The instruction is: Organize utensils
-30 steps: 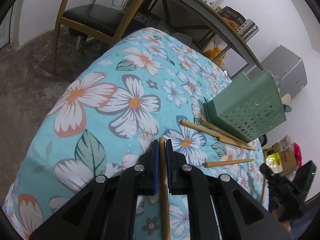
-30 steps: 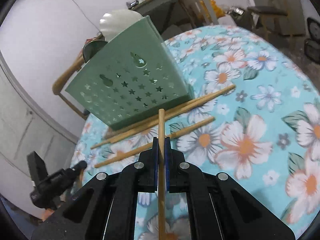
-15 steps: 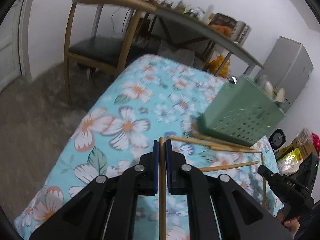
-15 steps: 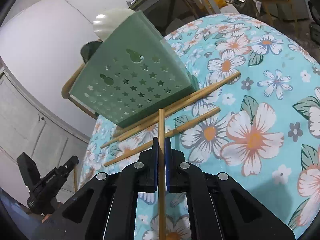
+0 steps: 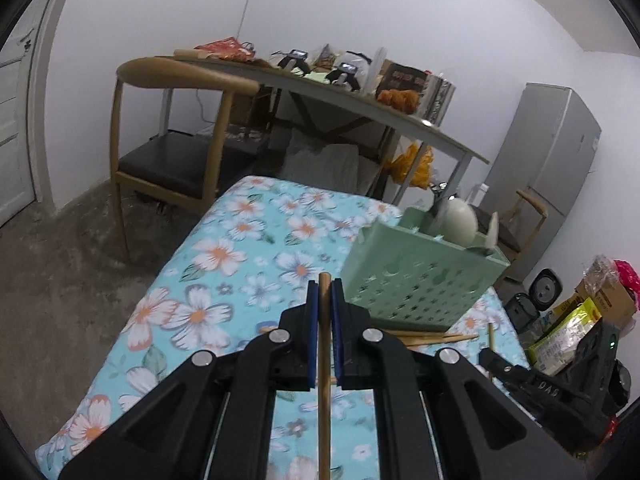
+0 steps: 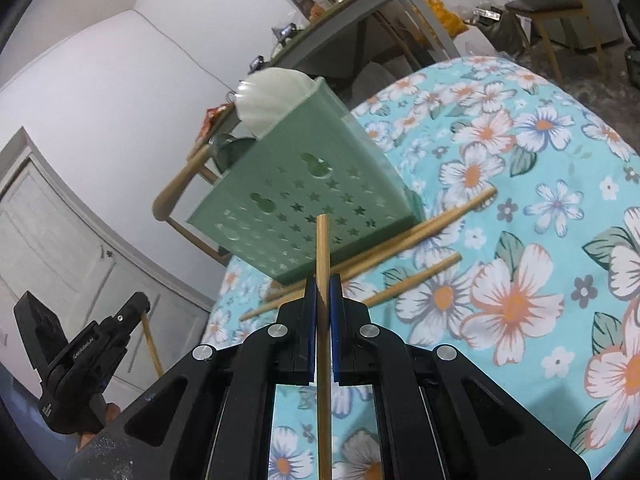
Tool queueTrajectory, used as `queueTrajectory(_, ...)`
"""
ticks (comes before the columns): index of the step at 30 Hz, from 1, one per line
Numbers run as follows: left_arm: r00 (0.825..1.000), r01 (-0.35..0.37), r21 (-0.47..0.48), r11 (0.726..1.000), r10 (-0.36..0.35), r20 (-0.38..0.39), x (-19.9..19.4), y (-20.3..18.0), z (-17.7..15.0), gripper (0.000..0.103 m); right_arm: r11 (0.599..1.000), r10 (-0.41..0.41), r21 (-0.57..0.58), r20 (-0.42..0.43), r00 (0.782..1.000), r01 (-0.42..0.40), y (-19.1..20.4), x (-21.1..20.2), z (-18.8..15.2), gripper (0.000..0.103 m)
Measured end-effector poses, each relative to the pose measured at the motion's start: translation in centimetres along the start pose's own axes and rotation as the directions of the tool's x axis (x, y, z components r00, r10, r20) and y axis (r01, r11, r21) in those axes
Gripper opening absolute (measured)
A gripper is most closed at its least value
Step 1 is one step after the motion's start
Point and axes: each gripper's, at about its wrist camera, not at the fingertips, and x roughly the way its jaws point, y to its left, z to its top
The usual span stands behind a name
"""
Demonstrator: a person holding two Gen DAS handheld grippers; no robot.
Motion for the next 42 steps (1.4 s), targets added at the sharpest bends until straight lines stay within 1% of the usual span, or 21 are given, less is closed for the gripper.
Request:
queueTrajectory(4,0.997,0.0,0.01,1.0,-0.001,0.08,-1.4,-1.2,0.9,0.006,1.0,0.016,-0.005,0.046,0.999,-0.016,0.8,-0.9,0.7,0.005)
queueTrajectory(6,0.99,-0.008,0.008,1.0,0.007,0.142,-2.3,-1.6,1.3,0.006,0.999,0.041,-0.003,0.079,0.996,-0.04,1.5,-1.5,1.4,0.005)
queueTrajectory(7,0.987,-0.002,0.006,1.0,0.001,0.16,-2.6,-1.7,1.5,0.005,0.999,0.045,-0.001,0.102,0.994,-0.045,1.8,-1.8,1.6,0.005)
queueTrajectory(8,0.983,0.006,-0.001,1.0,-0.006,0.184,-3.1,-1.9,1.9,0.005,0.999,0.047,-0.002,0.124,0.991,-0.047,2.1,-2.0,1.9,0.005)
queueTrajectory(10,0.973,-0.001,0.004,1.0,0.0,0.232,-3.9,-2.4,2.4,0.005,0.998,0.059,-0.016,0.153,0.986,-0.057,3.1,-2.5,2.5,0.005)
queueTrajectory(13,0.95,-0.02,0.025,0.999,0.011,0.313,-5.1,-3.1,3.1,0.005,0.997,0.065,-0.04,0.187,0.98,-0.059,4.1,-3.0,2.8,0.005)
queueTrajectory(19,0.937,-0.002,0.036,0.999,-0.011,0.349,-4.5,-4.0,5.1,0.005,0.997,0.049,-0.067,0.198,0.979,-0.036,4.5,-2.8,2.6,0.005)
queueTrajectory(22,0.926,0.005,0.047,0.999,-0.022,0.376,-4.2,-4.7,6.7,0.005,0.997,-0.007,-0.068,0.2,0.98,0.021,4.2,-2.1,2.9,0.005)
queueTrajectory(24,0.921,0.019,0.057,0.998,-0.039,0.387,-3.9,-5.2,7.7,0.005,0.998,0.003,-0.06,0.199,0.98,0.009,3.7,-1.9,3.0,0.005)
queueTrajectory(28,0.9,0.008,0.088,0.996,-0.046,0.434,-3.3,-6.6,9.3,0.005,0.998,0.03,-0.058,0.216,0.976,-0.018,3.1,-2.2,3.0,0.005)
queueTrajectory(29,0.893,0.01,0.087,0.996,-0.049,0.447,-3.1,-6.9,9.8,0.005,0.997,0.013,-0.072,0.235,0.972,0.004,3.1,-2.4,2.8,0.005)
queueTrajectory(31,0.886,0.009,0.081,0.997,-0.046,0.462,-2.6,-7.3,10.6,0.005,0.995,-0.025,-0.09,0.267,0.963,0.051,3.2,-2.4,2.5,0.006)
queueTrajectory(32,0.88,0.003,0.071,0.997,-0.036,0.473,-2.4,-7.5,11.1,0.005,0.995,-0.026,-0.084,0.281,0.959,0.051,3.1,-2.3,2.6,0.006)
queueTrajectory(33,0.876,-0.004,0.06,0.998,-0.025,0.481,-2.3,-7.5,11.3,0.006,0.997,-0.005,-0.076,0.277,0.961,0.028,3.0,-2.1,2.7,0.007)
queueTrajectory(34,0.872,-0.005,0.044,0.999,-0.017,0.489,-2.1,-7.6,11.8,0.006,0.997,0.036,-0.076,0.255,0.966,-0.017,3.0,-1.7,2.9,0.007)
queueTrajectory(35,0.87,0.0,0.037,0.999,-0.019,0.492,-1.9,-7.7,12.2,0.005,0.996,0.049,-0.089,0.244,0.969,-0.028,3.3,-1.5,2.9,0.007)
queueTrajectory(37,0.865,-0.008,0.046,0.999,-0.016,0.502,-1.8,-8.0,12.9,0.005,0.991,0.045,-0.129,0.232,0.972,-0.015,3.7,-1.1,2.7,0.007)
queueTrajectory(39,0.857,-0.036,0.063,0.997,-0.001,0.516,-1.5,-8.5,13.5,0.006,0.99,0.041,-0.139,0.233,0.972,-0.008,4.0,-1.1,2.6,0.007)
queueTrajectory(41,0.848,-0.05,0.066,0.997,0.007,0.529,-1.1,-9.0,13.9,0.006,0.988,0.056,-0.152,0.221,0.974,-0.022,4.2,-1.1,2.6,0.007)
queueTrajectory(42,0.845,-0.051,0.062,0.997,0.01,0.535,-1.0,-9.1,14.0,0.006,0.987,0.047,-0.163,0.229,0.972,-0.009,4.3,-1.1,2.6,0.007)
